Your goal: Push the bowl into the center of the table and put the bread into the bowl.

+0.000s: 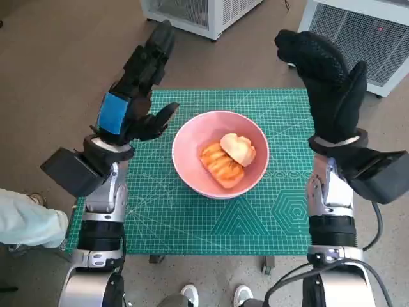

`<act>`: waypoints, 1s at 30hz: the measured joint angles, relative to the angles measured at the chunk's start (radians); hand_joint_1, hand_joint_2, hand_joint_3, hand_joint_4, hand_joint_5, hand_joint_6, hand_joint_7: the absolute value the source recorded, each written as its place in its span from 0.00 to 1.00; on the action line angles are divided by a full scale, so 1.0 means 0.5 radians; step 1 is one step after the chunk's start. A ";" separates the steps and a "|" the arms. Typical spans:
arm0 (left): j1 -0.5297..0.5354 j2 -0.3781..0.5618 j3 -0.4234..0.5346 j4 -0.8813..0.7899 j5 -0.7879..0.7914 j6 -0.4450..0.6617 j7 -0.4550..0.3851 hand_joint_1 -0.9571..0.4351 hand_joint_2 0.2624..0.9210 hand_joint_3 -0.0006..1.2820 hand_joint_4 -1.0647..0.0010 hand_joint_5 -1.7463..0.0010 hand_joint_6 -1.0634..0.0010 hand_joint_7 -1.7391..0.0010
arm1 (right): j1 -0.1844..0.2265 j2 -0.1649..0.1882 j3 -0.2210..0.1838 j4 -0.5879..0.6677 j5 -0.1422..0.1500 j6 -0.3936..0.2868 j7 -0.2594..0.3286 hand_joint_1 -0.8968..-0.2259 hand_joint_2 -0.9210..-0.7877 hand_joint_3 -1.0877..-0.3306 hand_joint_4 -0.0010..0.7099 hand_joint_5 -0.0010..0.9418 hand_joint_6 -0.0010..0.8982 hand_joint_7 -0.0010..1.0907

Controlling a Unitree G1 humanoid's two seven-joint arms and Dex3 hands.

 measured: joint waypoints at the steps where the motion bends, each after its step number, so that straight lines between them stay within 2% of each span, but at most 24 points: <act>1: 0.000 -0.003 -0.003 -0.003 0.000 0.004 0.000 0.18 1.00 0.34 0.92 1.00 0.83 0.99 | 0.002 -0.001 0.000 -0.008 0.000 0.004 -0.004 0.34 0.00 0.54 0.35 0.00 0.18 0.34; 15: 0.001 -0.041 -0.014 -0.025 0.000 0.015 0.009 0.19 1.00 0.34 0.92 1.00 0.83 0.99 | 0.047 -0.011 0.012 -0.071 -0.033 0.035 -0.052 0.34 0.00 0.54 0.35 0.00 0.19 0.32; 30: 0.000 -0.068 -0.005 0.007 -0.005 0.011 0.027 0.20 1.00 0.33 0.93 1.00 0.84 0.99 | 0.049 -0.015 0.021 -0.085 -0.066 0.058 -0.075 0.34 0.00 0.54 0.34 0.00 0.19 0.31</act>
